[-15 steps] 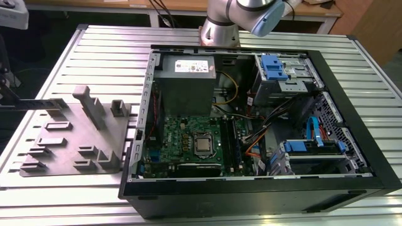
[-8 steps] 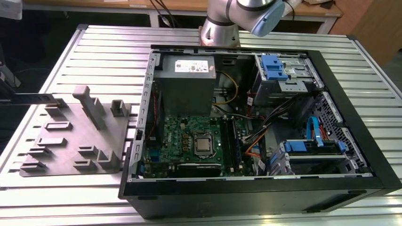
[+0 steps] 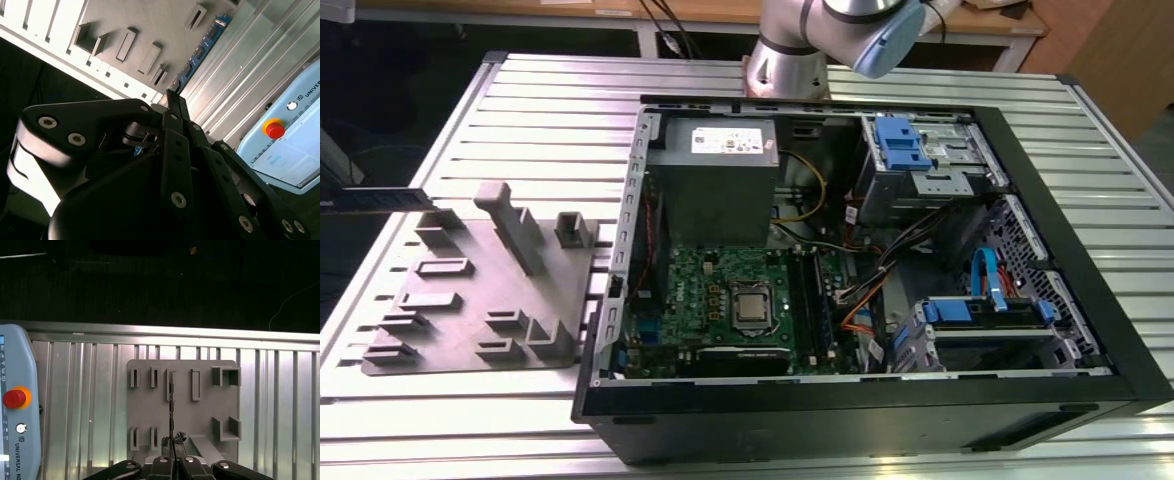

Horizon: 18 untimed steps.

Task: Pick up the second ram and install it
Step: 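Pick up the second ram and move it above second insertion slot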

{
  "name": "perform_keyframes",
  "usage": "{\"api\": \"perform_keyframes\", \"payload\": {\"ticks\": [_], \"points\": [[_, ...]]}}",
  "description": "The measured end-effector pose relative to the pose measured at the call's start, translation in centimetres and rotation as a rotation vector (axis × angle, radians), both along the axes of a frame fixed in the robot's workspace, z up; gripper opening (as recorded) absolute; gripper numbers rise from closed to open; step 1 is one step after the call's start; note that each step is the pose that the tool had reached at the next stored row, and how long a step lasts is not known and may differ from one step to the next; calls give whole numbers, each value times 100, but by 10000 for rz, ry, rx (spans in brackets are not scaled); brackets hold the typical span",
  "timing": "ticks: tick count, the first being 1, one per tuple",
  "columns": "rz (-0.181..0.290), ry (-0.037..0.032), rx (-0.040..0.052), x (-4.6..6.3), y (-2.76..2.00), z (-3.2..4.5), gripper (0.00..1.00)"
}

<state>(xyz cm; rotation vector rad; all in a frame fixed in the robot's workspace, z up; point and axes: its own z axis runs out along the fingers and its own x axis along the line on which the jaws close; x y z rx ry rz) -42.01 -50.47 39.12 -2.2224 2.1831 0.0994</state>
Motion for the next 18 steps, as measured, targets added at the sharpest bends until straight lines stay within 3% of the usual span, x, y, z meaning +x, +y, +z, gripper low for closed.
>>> {"api": "perform_keyframes", "payload": {"ticks": [6,18], "points": [[1,5,-4,9,0,7,8],[0,4,-2,219,0,4,8]]}}
